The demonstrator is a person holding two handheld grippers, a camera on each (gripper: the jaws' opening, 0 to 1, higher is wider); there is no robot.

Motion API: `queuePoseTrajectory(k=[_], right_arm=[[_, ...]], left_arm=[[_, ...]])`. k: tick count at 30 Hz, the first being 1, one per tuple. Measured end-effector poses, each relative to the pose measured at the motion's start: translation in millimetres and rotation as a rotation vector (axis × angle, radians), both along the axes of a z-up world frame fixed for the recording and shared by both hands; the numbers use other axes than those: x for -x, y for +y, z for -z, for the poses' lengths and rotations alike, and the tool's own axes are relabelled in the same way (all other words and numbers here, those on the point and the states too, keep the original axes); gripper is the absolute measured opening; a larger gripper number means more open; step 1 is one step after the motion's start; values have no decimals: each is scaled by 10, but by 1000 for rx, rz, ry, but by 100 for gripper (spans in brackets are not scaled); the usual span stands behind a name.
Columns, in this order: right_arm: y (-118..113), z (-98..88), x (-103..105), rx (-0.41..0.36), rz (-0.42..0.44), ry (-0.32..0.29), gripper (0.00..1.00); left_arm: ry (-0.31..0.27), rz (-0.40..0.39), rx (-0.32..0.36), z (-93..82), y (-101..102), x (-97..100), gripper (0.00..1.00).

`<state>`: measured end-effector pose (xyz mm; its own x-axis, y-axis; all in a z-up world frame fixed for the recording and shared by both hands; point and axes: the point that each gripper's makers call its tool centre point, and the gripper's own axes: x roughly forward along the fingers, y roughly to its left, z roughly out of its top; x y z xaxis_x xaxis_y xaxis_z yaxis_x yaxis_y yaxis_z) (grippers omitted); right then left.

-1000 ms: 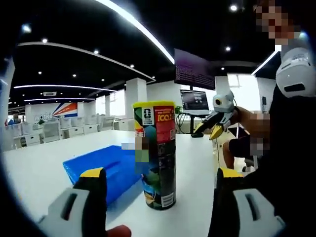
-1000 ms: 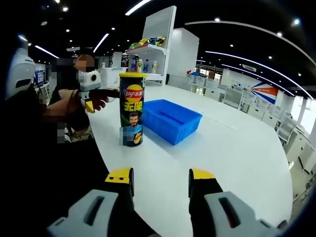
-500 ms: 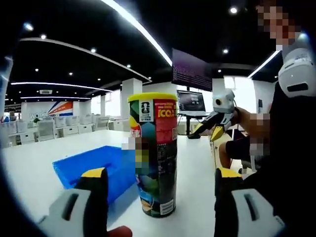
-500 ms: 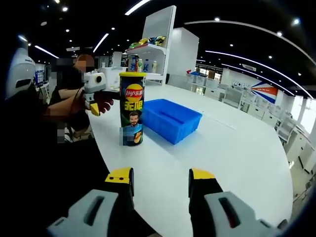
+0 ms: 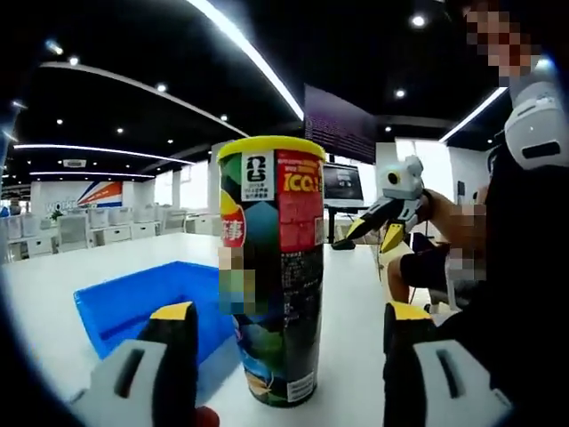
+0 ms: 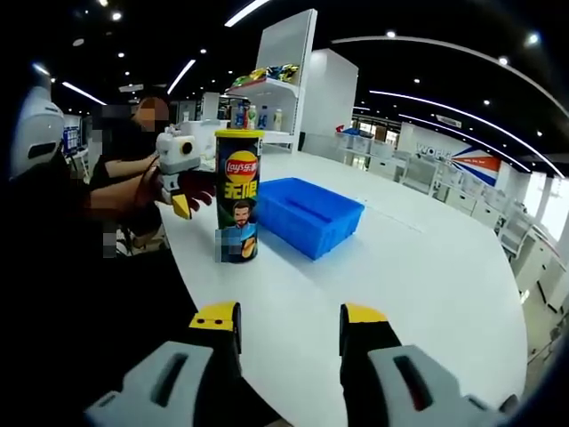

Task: Open the lid of the chip container on the table, take out the chips, place them into the box in front of the container, and close the lid

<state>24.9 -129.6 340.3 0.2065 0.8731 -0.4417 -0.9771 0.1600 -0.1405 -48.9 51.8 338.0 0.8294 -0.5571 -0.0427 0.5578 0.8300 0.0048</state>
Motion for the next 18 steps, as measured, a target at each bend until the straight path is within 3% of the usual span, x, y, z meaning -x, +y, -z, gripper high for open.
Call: queuePoseTrajectory(k=[9,18], right_arm=[[-10,-3,-20,-4,8,-3,44],[-22,7,-18,-3,5,1,44]], left_arm=[[-12,57,25,57,-168,-74,86],[2,57,6,188,-202,-195,82]])
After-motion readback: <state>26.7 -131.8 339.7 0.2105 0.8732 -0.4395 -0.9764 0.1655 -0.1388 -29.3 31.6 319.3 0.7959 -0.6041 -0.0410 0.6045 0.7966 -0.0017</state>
